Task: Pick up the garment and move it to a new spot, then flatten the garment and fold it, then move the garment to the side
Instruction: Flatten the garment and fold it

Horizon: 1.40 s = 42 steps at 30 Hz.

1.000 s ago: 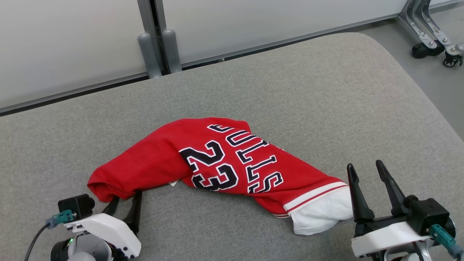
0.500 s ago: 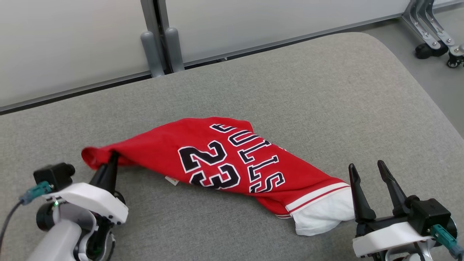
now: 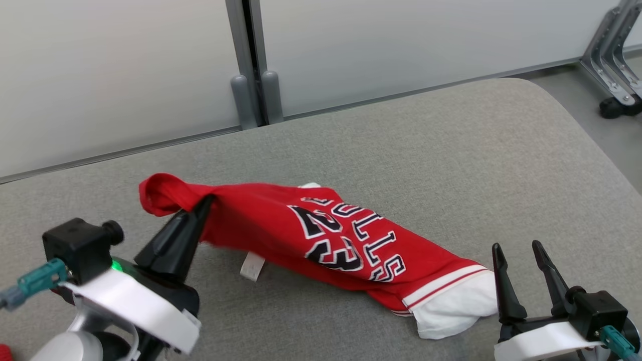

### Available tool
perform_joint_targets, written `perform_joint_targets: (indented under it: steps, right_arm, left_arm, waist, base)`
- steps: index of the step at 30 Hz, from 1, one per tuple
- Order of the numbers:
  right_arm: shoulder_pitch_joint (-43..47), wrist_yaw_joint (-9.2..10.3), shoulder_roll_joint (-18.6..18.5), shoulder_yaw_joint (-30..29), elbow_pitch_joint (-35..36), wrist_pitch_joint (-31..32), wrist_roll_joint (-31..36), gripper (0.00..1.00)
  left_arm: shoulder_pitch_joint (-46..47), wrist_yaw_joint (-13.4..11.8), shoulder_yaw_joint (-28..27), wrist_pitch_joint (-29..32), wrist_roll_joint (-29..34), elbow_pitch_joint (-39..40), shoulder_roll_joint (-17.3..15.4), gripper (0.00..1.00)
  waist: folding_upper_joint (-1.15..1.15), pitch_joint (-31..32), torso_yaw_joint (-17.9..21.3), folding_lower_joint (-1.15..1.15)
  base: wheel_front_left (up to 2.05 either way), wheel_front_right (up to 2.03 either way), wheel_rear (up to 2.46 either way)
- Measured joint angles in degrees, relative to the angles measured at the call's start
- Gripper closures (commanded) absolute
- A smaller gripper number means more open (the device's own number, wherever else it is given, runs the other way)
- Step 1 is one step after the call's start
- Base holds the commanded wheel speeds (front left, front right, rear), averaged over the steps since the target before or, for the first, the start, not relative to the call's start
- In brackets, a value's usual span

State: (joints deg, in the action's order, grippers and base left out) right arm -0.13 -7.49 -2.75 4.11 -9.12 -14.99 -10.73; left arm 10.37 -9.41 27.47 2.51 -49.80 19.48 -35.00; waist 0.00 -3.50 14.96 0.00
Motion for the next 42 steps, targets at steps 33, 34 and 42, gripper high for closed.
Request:
perform_joint_targets:
  steps: [33,34,42]
  right_arm:
    - [-1.59,0.0,0.01,2.36,-0.63,0.0,-0.55,0.0]
    - [-1.63,0.0,0.02,2.3,-0.56,0.0,-0.54,0.0]
    - [-1.3,0.0,0.0,0.93,-0.4,0.0,0.59,0.0]
  left_arm:
    - [13.04,2.32,-0.27,-7.6,-1.47,-48.78,13.36,0.0]
    - [13.34,3.24,-0.22,-8.14,-1.6,-50.57,14.03,0.0]
    - [10.41,7.2,-0.08,-13.26,-2.37,-55.47,15.27,0.0]
  waist:
    - [0.0,-4.9,3.82,0.0]
    - [0.0,-5.09,3.76,0.0]
    - [0.0,-4.33,1.53,0.0]
  base:
    - [0.0,0.0,0.0]
    - [0.0,0.0,0.0]
    - [0.0,0.0,0.0]
